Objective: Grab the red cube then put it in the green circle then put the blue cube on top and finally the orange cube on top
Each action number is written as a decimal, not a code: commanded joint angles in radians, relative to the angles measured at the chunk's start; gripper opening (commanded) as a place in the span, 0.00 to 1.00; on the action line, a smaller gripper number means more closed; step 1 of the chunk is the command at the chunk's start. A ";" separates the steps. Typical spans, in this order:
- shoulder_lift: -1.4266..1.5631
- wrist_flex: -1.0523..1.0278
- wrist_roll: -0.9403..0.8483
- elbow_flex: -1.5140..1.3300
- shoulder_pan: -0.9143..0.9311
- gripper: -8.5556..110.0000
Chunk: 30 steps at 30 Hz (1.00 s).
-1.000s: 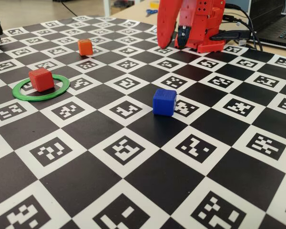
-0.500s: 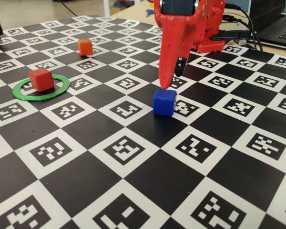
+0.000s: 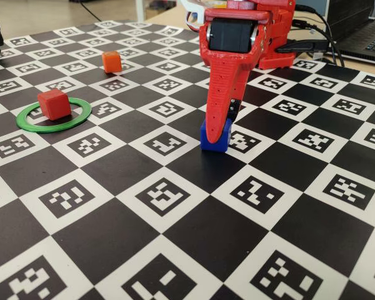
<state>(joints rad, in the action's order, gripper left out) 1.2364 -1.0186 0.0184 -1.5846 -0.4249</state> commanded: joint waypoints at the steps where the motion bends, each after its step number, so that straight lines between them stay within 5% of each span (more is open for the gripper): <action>1: 0.026 0.020 -0.006 0.014 -0.008 0.43; 30: 0.006 0.052 -0.028 0.021 -0.009 0.34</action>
<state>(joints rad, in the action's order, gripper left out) 1.2134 -0.9741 -0.0046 -1.5846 -0.4249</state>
